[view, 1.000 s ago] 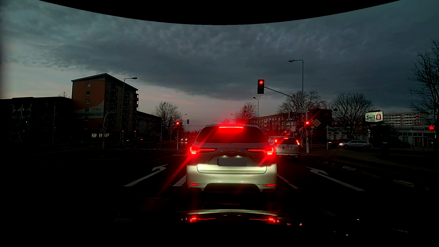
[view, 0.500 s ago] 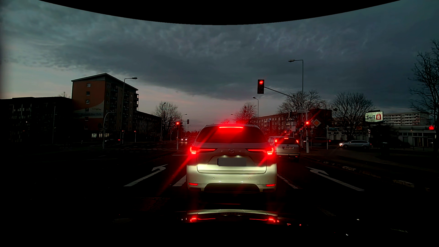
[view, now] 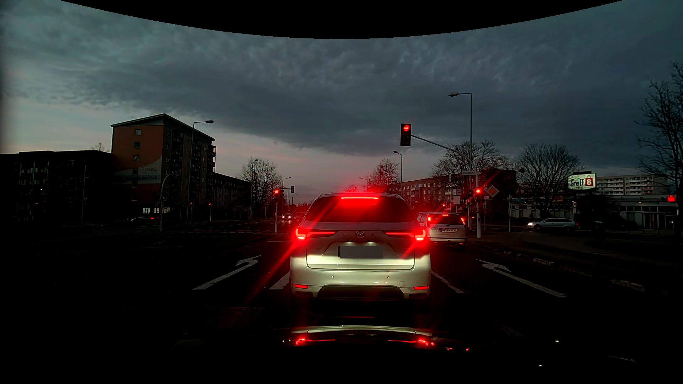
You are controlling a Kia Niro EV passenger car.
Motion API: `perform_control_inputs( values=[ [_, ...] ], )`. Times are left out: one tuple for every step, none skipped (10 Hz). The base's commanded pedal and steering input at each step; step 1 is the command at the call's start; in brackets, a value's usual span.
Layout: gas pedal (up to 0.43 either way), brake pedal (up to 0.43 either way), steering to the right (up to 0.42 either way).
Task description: Follow the waypoints while adhering to traffic rules and regulations
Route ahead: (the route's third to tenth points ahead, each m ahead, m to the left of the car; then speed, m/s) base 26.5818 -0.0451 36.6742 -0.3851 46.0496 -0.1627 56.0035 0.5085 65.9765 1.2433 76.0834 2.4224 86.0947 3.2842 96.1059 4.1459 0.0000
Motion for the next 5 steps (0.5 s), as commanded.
perform_control_inputs(
  values=[
    [0.000,0.341,-0.010],
    [0.000,0.341,-0.010],
    [0.000,0.341,-0.010],
    [0.000,0.341,-0.010],
    [0.000,0.341,-0.010]
  ],
)
